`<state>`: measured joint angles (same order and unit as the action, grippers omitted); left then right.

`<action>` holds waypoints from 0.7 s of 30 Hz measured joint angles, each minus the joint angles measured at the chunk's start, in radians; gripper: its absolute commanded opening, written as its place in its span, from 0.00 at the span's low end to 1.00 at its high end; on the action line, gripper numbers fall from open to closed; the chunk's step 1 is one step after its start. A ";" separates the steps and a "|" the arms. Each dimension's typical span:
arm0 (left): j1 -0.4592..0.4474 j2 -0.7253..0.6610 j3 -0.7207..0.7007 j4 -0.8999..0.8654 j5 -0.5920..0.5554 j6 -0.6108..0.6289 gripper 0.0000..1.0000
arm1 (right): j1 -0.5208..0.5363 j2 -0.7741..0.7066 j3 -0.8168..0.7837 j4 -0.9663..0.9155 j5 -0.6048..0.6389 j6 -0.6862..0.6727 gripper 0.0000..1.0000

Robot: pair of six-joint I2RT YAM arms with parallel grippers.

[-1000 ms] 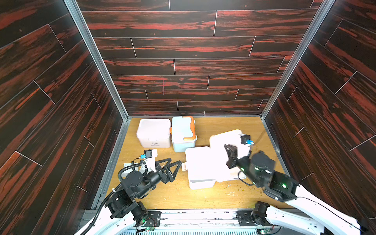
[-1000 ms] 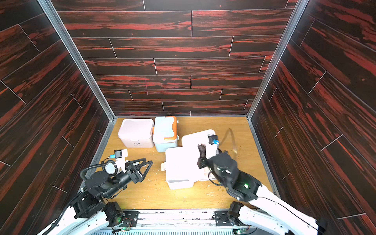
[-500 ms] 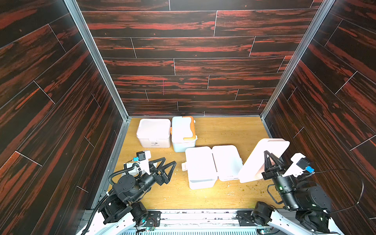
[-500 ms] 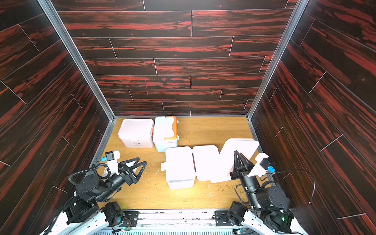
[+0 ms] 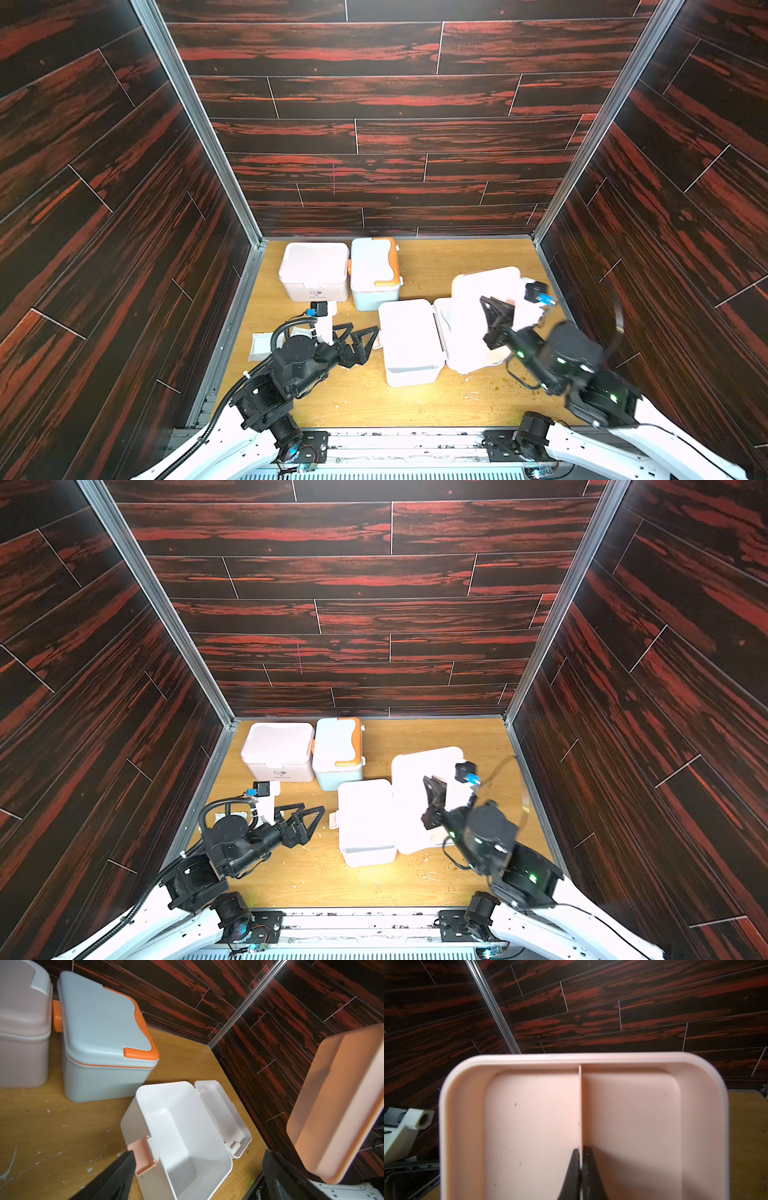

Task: Open first aid kits and take out gauze
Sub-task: Place the compartment layer in the first aid kit.

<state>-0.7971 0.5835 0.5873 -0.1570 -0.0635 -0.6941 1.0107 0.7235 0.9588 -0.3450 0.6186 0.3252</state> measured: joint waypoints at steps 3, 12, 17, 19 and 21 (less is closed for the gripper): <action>0.000 -0.002 -0.014 -0.008 -0.031 -0.019 1.00 | 0.000 0.182 0.087 -0.054 -0.050 0.045 0.00; 0.000 -0.169 -0.164 -0.009 -0.077 -0.084 1.00 | -0.003 0.562 0.280 -0.215 -0.179 0.222 0.00; 0.000 -0.239 -0.180 -0.019 -0.091 -0.099 1.00 | -0.016 0.726 0.420 -0.321 -0.186 0.337 0.00; 0.000 -0.253 -0.180 -0.025 -0.097 -0.100 1.00 | -0.022 0.791 0.474 -0.370 -0.185 0.377 0.00; 0.000 -0.260 -0.180 -0.034 -0.100 -0.100 1.00 | -0.029 0.849 0.520 -0.414 -0.185 0.406 0.00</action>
<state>-0.7971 0.3237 0.4072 -0.1909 -0.1635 -0.7940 0.9821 1.5723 1.4784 -0.7589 0.4332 0.7315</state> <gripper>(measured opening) 0.998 0.051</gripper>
